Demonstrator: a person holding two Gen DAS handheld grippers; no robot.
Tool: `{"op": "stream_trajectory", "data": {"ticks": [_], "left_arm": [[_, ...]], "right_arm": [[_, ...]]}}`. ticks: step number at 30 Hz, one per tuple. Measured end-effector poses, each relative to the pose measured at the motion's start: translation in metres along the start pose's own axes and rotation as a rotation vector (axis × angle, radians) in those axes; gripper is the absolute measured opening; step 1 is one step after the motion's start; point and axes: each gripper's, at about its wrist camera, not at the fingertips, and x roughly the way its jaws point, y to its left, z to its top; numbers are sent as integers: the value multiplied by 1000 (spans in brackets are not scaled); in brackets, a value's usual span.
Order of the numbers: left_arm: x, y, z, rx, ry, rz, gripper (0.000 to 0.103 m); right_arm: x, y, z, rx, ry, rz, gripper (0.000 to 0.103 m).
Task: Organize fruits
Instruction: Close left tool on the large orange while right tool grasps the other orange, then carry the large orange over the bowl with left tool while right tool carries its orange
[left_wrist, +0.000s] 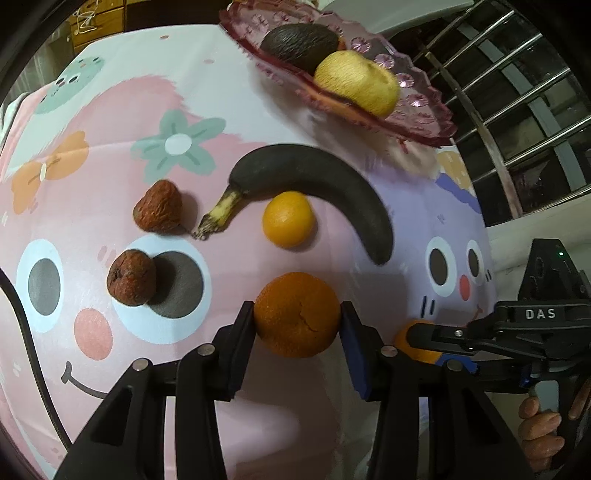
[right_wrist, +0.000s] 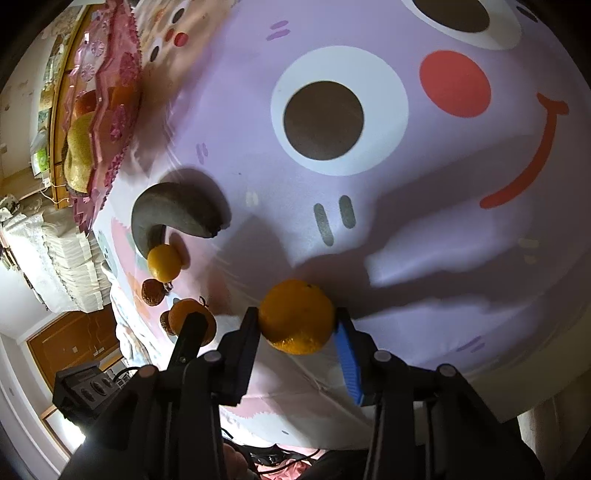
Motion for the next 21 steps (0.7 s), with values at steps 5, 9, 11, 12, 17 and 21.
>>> {"op": "stream_trajectory", "data": {"ticks": [5, 9, 11, 12, 17, 21], "left_arm": [[-14, -12, 8, 23, -32, -22, 43], [-27, -25, 17, 37, -72, -45, 43], [-34, -32, 22, 45, -90, -58, 43], [-36, -35, 24, 48, -100, -62, 43], [-49, -54, 43, 70, -153, -87, 43], [-54, -69, 58, 89, -188, -97, 43]], "right_arm": [[-13, 9, 4, -64, -57, 6, 40], [-32, 18, 7, -135, -147, 17, 40], [-43, 23, 10, -171, -201, 25, 40], [-48, 25, 11, -188, -224, 31, 40], [-74, 36, 16, -275, -339, 59, 40], [-90, 49, 18, -345, -421, 74, 40]]}}
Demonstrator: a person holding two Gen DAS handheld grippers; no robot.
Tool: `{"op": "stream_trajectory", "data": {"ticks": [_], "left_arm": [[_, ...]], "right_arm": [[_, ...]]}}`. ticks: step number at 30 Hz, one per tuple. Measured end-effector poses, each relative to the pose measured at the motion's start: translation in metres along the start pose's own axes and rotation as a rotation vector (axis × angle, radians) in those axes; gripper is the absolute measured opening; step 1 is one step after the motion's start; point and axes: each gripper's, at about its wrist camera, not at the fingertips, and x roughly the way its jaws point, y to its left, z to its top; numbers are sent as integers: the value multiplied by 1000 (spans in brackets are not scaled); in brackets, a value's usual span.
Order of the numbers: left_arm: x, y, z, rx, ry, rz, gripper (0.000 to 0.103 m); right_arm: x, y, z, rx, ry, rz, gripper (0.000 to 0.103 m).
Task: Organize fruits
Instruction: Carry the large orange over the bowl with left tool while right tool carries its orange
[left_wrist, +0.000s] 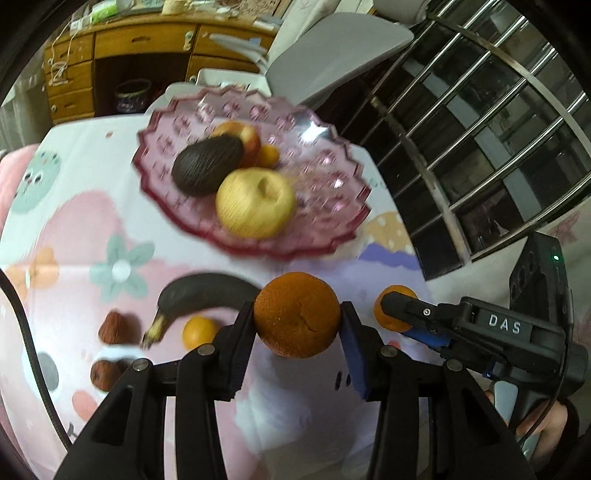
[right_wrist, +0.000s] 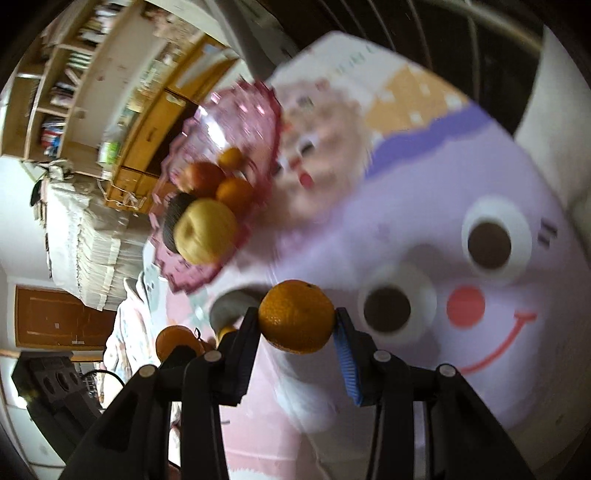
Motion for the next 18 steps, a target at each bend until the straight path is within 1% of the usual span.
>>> {"op": "stream_trajectory", "data": {"ticks": [7, 10, 16, 18], "left_arm": [[1, -14, 26, 13, -60, -14, 43], [3, -18, 35, 15, -81, -16, 43], [9, -23, 55, 20, -122, -12, 43], [10, -24, 63, 16, -138, 1, 43]], "right_arm": [[-16, 11, 22, -71, -114, 49, 40], [-19, 15, 32, -87, -148, 64, 40], [-17, 18, 49, -112, -181, 89, 40], [-15, 19, 54, -119, -183, 102, 40]]}}
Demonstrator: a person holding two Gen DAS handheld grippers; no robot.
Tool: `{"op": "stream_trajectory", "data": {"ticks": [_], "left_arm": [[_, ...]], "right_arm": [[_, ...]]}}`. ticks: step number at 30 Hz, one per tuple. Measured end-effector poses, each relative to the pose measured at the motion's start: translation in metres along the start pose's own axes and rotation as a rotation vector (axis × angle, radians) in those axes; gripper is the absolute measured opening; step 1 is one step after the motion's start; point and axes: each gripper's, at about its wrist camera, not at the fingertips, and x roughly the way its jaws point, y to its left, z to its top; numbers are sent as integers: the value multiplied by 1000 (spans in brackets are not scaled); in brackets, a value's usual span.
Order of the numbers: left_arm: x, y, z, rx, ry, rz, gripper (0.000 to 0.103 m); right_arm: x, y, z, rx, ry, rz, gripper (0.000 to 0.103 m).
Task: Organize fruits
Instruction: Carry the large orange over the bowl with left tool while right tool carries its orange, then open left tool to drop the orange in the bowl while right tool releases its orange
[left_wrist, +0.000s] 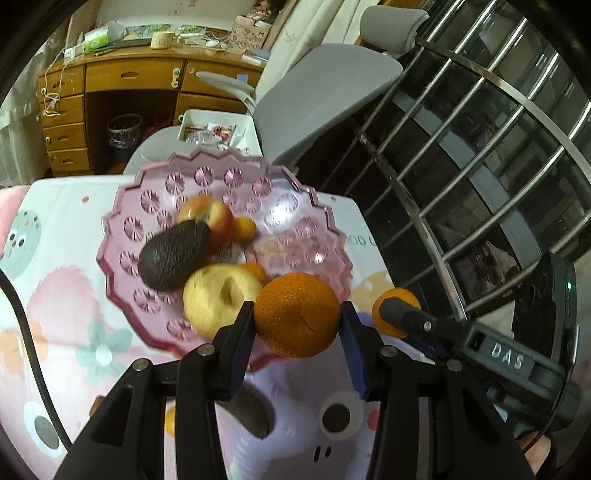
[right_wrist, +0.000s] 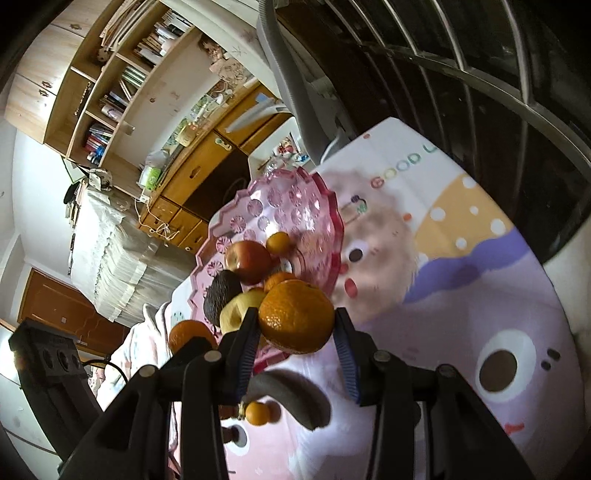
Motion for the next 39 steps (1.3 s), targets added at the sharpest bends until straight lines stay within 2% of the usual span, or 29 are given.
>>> {"op": "stream_trajectory", "data": {"ticks": [11, 21, 23, 27, 34, 39], "left_arm": [[25, 8, 37, -40, -50, 42, 44], [56, 11, 48, -34, -14, 72, 44], [58, 11, 49, -31, -9, 78, 49], [53, 12, 49, -38, -23, 76, 59], [34, 16, 43, -41, -26, 101, 65], [16, 25, 31, -54, -28, 134, 66]], "right_arm": [[30, -3, 10, -20, 46, 4, 41], [53, 1, 14, -79, 103, -4, 43], [54, 2, 15, -84, 97, 6, 44], [53, 5, 14, -94, 95, 4, 49], [44, 8, 9, -105, 81, -5, 49], [39, 13, 1, -121, 79, -11, 49]]}}
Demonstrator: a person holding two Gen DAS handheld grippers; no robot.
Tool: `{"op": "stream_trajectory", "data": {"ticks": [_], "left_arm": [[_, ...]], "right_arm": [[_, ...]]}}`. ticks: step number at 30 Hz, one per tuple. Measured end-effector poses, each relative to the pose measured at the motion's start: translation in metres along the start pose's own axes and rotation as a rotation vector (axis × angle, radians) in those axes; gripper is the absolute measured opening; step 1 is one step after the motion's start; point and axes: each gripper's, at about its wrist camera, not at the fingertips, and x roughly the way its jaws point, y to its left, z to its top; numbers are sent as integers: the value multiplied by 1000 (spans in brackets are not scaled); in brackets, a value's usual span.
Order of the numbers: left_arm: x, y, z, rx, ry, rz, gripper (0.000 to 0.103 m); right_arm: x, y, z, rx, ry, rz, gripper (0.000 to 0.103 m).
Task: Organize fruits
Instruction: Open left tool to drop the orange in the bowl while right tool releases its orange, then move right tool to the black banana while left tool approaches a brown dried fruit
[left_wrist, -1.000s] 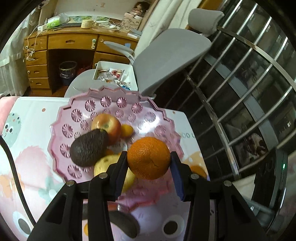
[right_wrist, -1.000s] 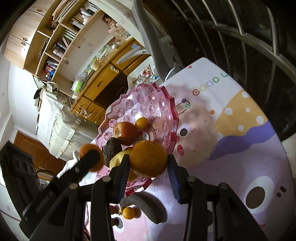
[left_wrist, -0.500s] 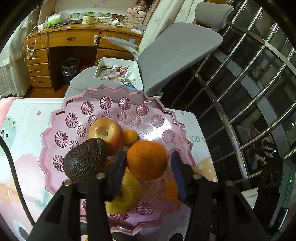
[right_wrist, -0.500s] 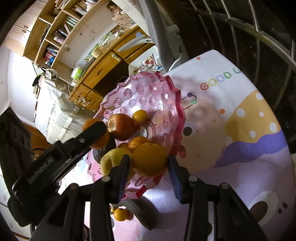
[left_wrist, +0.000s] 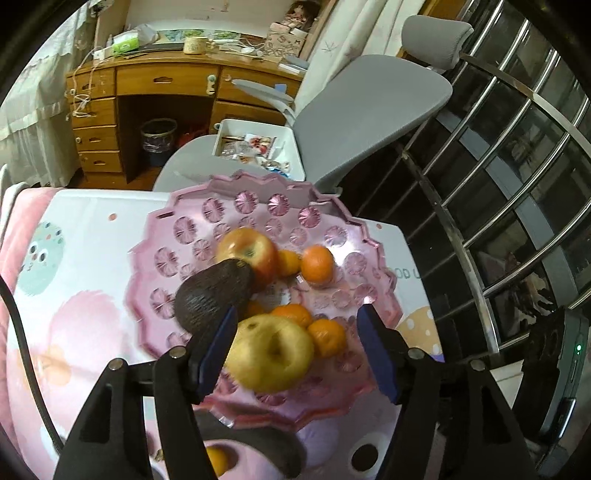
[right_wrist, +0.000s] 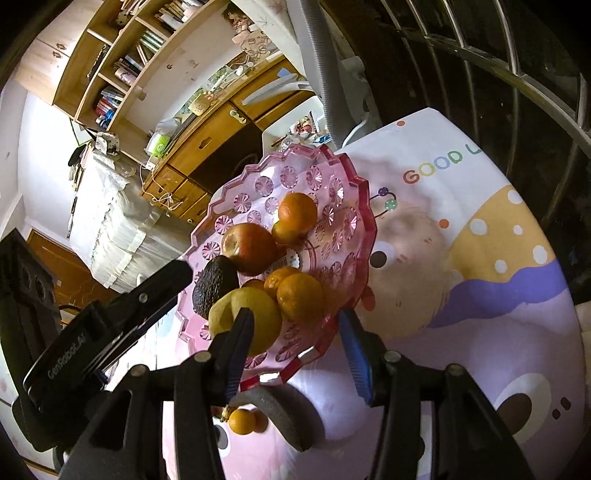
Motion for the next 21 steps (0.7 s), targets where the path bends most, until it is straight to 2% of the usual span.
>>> {"op": "stream_trajectory", "data": {"ticks": [5, 13, 21], "left_arm": [[-21, 18, -13, -21, -5, 29, 68], [-51, 61, -41, -70, 8, 86, 69], [-67, 108, -73, -138, 63, 135, 69]], "right_arm": [[-7, 9, -10, -35, -15, -8, 49], [-8, 29, -35, -149, -9, -12, 56], [-6, 51, -57, -355, -12, -78, 56]]}}
